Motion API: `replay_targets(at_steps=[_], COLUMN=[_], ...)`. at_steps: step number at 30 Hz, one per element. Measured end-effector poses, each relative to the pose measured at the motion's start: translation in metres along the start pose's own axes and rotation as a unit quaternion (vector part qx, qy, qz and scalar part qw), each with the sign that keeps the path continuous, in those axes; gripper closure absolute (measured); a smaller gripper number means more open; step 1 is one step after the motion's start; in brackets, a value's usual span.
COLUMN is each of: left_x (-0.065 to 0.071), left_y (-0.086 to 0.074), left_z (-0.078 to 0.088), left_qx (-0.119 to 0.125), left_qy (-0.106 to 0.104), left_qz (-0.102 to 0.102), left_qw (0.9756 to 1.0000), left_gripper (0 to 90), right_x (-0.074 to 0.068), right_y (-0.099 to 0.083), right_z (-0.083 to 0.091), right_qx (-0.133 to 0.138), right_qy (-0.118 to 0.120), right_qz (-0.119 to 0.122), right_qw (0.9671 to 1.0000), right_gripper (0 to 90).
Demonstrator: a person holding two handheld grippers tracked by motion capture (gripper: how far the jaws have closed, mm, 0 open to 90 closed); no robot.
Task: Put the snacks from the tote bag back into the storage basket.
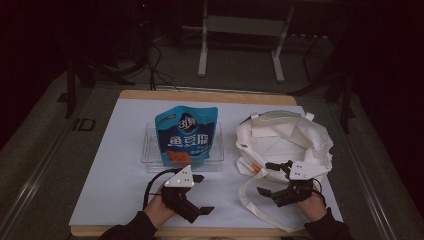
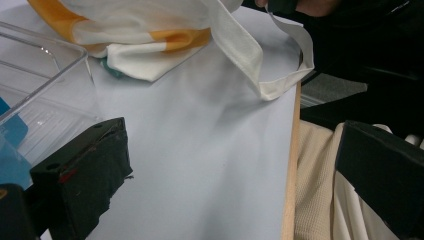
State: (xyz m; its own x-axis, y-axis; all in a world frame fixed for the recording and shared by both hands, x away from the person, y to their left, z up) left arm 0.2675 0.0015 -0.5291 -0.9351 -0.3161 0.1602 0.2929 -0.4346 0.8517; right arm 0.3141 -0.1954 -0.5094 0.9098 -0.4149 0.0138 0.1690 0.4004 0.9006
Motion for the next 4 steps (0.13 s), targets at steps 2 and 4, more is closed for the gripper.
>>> replay_targets(at_steps=[2, 4], left_x=[0.0003, 0.0004], left_y=[-0.0002, -0.0004], left_z=[-0.0003, -0.0004], left_qx=[0.001, 0.001], left_qy=[-0.001, -0.001], left_qz=[0.001, 0.0], left_qw=[1.0, 1.0], left_gripper=[1.5, 1.5], right_x=[0.0001, 0.0002], right_y=[0.0, 0.0], right_z=[0.0, 0.0001], right_qx=[0.0, 0.0], right_qy=[0.001, 0.002], right_qz=[-0.001, -0.002], right_qw=[1.0, 1.0], right_gripper=[14.2, 14.2])
Point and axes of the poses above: each handheld gripper's, and its own axes: z roughly backward along the jaws, y roughly out of its top, x roughly to its right, the point moved 10 cm from there along -z, roughly forward along the jaws, and after that the axes turned 1 degree about -y, right-handed, at the moved point
